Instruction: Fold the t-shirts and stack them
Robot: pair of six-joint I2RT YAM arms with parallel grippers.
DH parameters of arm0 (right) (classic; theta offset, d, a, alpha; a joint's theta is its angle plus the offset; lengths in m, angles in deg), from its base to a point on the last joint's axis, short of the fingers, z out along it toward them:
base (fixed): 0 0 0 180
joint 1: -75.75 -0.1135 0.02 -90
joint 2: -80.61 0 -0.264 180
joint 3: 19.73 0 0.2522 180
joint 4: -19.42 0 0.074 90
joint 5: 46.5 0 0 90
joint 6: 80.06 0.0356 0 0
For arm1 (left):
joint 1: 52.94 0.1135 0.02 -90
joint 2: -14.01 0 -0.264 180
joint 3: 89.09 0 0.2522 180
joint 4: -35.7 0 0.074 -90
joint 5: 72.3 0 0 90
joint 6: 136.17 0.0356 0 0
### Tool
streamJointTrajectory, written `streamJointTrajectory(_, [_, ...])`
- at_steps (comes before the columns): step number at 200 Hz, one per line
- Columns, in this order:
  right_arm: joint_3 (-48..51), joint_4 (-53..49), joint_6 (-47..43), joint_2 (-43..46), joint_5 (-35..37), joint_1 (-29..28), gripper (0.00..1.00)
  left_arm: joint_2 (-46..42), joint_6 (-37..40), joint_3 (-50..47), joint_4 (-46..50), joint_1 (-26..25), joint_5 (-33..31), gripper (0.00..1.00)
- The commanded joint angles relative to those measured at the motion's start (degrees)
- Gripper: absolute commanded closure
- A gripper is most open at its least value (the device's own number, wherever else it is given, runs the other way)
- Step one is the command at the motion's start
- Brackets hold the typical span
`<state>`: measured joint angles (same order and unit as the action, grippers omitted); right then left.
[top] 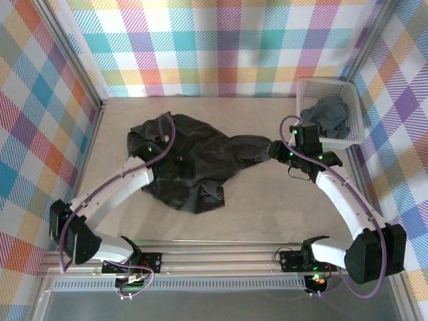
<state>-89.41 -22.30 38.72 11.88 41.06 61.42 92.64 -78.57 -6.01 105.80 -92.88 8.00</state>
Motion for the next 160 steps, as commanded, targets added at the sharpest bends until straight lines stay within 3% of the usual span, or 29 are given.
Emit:
streamJointTrajectory(1, [0.55, -0.84, 1.54, -2.06, -4.18, -0.40, 0.50, 1.49, -6.25, -9.86, 1.97, -3.39, 7.06, 0.30])
streamJointTrajectory(25, [-0.39, -0.62, 2.20, -5.43, -6.97, -0.44, 0.49, -1.46, -14.40, -18.30, -7.93, -3.49, 11.81, 0.14])
streamJointTrajectory(51, [-0.94, -0.12, 2.43, -7.76, -7.72, -0.44, 0.47, 4.36, -22.19, -19.22, -12.18, -3.28, 11.31, 0.14])
streamJointTrajectory(85, [-1.21, -0.16, 3.78, -10.31, -6.61, 0.69, 0.44, 8.26, -31.43, -24.80, -25.48, 0.72, 9.16, 0.19])
streamJointTrajectory(102, [-1.43, 0.21, 5.51, -11.69, -6.49, 1.65, 0.44, 12.13, -29.73, -23.48, -26.80, 1.96, 5.27, 0.30])
streamJointTrajectory(116, [-2.19, 0.10, 7.13, -13.35, -6.44, 2.34, 0.45, 14.57, -28.32, -22.94, -28.17, 3.40, 3.52, 0.47])
streamJointTrajectory(134, [-3.61, -0.49, 8.80, -15.36, -4.89, 2.59, 0.45, 13.81, -27.20, -22.36, -26.45, 5.05, -0.64, 1.00])
streamJointTrajectory(160, [-4.80, 0.17, 13.20, -17.46, -2.67, 3.16, 0.46, 2.02, -27.03, -23.06, -20.02, 6.32, -7.53, 1.00])
